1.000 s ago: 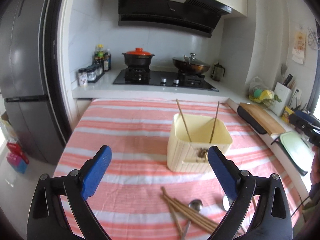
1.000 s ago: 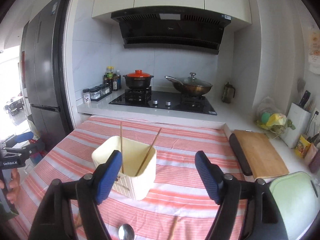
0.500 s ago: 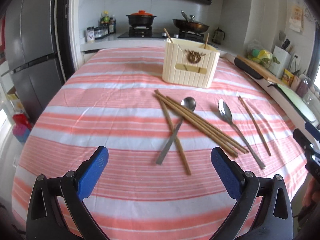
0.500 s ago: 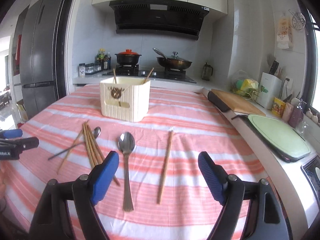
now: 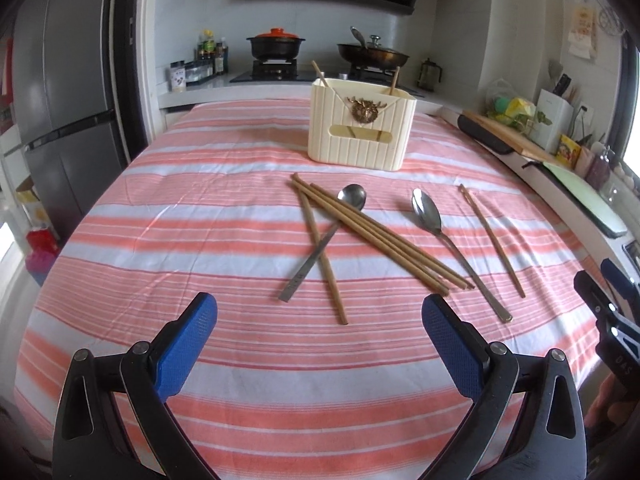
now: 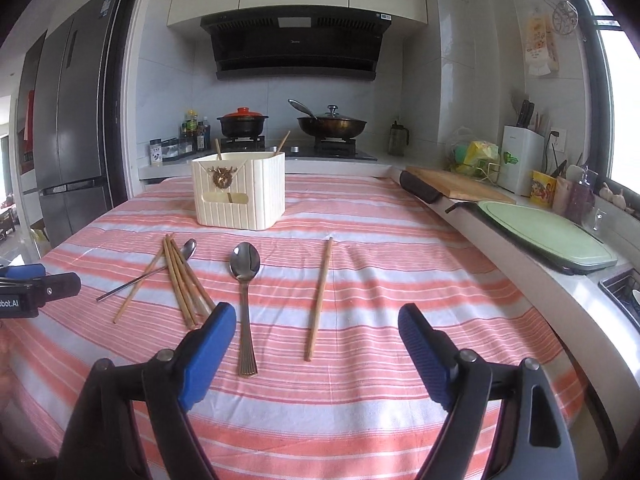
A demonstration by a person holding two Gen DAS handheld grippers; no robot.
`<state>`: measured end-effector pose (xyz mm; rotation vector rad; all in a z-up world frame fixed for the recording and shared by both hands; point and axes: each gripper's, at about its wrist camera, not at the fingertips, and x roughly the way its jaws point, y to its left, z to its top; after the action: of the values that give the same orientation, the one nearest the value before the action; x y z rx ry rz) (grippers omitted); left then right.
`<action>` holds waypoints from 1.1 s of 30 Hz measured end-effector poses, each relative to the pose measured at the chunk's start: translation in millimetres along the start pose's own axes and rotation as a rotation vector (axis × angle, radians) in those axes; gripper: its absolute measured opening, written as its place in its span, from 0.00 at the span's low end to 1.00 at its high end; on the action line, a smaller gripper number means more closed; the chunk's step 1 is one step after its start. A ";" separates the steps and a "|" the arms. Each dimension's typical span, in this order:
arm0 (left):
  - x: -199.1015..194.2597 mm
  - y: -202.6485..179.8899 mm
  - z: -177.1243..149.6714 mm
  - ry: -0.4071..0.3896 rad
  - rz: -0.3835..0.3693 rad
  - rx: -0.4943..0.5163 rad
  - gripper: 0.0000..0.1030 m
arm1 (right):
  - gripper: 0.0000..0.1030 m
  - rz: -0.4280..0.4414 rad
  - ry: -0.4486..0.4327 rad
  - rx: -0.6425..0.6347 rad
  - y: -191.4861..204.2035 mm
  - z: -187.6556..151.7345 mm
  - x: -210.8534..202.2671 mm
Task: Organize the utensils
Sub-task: 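Open both tools and pull them back from the holder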
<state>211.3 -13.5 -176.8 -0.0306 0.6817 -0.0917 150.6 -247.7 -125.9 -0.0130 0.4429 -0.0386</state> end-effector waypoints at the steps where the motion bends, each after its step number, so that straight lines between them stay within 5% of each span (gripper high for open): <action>1: -1.0 0.5 -0.3 0.001 0.006 0.005 0.99 | 0.83 0.004 0.001 0.001 0.7 -0.2 -0.7; 22: -4.7 34.6 -10.7 0.025 0.075 -0.055 0.99 | 0.83 -0.017 0.066 -0.014 -1.4 -3.8 -0.3; 33: 30.3 45.9 42.3 0.049 0.046 -0.028 0.99 | 0.83 -0.018 0.140 0.017 -14.4 -11.9 20.4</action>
<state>264.9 29.3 -165.6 -0.0398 0.7322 -0.0385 163.4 -263.0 -145.0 0.0025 0.5824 -0.0616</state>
